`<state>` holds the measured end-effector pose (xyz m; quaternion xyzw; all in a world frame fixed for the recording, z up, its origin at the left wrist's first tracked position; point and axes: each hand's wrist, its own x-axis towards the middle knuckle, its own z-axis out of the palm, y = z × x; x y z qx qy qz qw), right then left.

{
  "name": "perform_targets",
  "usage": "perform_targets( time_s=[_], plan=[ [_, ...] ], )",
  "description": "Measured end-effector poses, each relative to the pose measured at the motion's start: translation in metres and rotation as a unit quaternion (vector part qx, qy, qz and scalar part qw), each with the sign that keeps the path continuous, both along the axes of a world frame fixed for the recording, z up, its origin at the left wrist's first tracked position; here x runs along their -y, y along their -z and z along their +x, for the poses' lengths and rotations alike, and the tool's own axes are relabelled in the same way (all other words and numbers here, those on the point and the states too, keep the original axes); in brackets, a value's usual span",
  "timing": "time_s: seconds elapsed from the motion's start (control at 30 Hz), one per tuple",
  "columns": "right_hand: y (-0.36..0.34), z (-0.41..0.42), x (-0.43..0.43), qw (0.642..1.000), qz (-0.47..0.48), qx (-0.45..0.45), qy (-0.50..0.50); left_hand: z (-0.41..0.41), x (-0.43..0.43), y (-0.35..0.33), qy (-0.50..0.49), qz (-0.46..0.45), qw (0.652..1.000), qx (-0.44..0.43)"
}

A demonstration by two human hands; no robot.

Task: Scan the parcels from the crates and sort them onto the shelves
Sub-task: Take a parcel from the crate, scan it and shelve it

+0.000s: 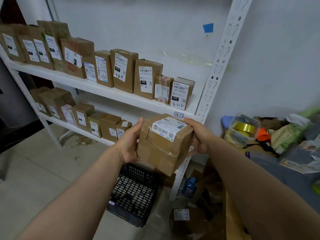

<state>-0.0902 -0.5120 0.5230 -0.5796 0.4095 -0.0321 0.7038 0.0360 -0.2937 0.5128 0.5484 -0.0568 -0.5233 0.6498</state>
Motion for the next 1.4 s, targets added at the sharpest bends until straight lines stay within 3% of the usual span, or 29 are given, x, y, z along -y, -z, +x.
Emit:
perform_targets(
  time_s=[0.17, 0.27, 0.33, 0.67, 0.93, 1.4],
  plan=[
    [0.013, -0.008, 0.003, 0.998, 0.032, 0.045, 0.041, 0.003, 0.004, 0.016, -0.132, -0.055, 0.990, 0.001],
    [0.013, -0.009, 0.000, 0.998, 0.023, 0.057, -0.006, 0.003, 0.011, 0.023, -0.163, -0.049, 0.985, -0.014],
    [0.014, -0.010, -0.002, 0.996, -0.001, 0.054, -0.064, 0.000, 0.014, 0.022, -0.166, 0.004, 0.986, -0.019],
    [0.018, -0.009, -0.001, 0.987, -0.081, 0.021, -0.136, -0.005, 0.006, 0.033, 0.028, 0.068, 0.997, 0.003],
    [0.026, -0.013, 0.003, 0.986, -0.028, -0.003, -0.167, 0.007, -0.001, 0.030, 0.072, 0.054, 0.992, 0.086],
    [0.031, -0.020, 0.000, 0.984, -0.082, -0.016, -0.160, -0.020, 0.012, 0.038, 0.120, 0.054, 0.989, 0.068]
  ],
)
